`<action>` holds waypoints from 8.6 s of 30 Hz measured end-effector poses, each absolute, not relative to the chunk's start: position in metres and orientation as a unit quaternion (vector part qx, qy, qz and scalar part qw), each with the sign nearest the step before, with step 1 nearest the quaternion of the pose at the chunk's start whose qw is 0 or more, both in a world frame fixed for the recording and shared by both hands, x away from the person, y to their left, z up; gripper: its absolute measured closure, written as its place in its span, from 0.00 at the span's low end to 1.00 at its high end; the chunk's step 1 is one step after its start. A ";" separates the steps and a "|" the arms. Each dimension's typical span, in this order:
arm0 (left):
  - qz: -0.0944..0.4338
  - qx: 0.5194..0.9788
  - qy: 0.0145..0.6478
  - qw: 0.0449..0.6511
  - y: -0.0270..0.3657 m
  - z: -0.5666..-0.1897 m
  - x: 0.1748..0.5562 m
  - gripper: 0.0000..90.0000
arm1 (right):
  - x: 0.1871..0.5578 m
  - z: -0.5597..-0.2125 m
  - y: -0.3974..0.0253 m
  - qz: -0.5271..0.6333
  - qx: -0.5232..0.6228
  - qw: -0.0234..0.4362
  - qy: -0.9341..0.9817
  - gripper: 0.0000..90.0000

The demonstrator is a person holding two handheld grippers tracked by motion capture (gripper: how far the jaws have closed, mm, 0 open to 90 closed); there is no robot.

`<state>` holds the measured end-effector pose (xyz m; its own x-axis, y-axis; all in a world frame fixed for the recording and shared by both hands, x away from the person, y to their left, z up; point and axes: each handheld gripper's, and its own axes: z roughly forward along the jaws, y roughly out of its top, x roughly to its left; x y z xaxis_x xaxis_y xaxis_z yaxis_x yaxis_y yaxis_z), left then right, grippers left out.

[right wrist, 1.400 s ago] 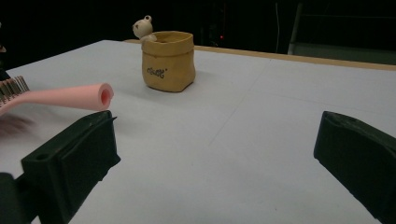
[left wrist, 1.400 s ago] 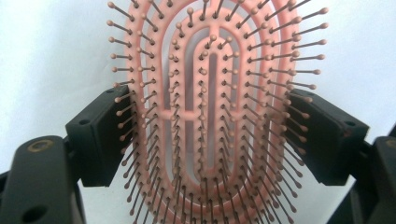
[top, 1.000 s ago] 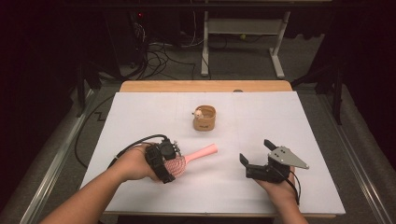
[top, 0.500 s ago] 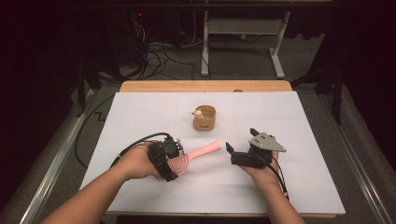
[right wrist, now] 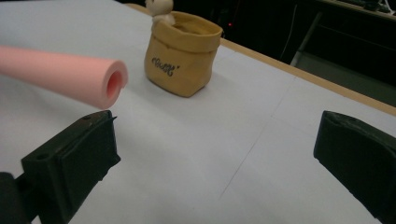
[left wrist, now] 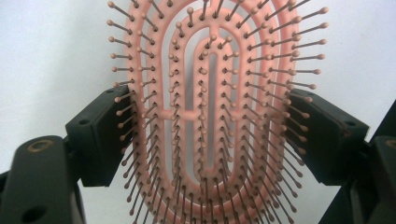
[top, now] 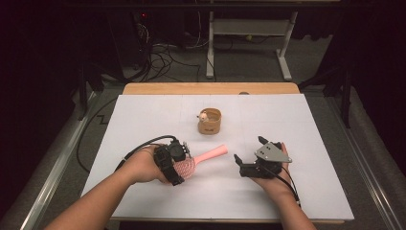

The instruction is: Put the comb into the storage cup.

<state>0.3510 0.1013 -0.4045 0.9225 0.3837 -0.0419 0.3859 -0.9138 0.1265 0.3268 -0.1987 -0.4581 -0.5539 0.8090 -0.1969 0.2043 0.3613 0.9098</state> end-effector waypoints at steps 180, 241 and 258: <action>-0.021 0.985 0.151 0.086 0.034 -0.400 0.349 0.20 | 0.266 -0.486 -0.112 0.136 -0.091 0.591 0.790 0.90; -0.011 0.968 0.217 0.127 0.106 -0.412 0.355 0.05 | 0.275 -0.480 -0.136 0.135 -0.042 0.584 0.799 0.90; -0.033 0.939 0.294 0.174 0.158 -0.436 0.369 0.00 | 0.280 -0.480 -0.144 0.124 -0.026 0.583 0.803 0.90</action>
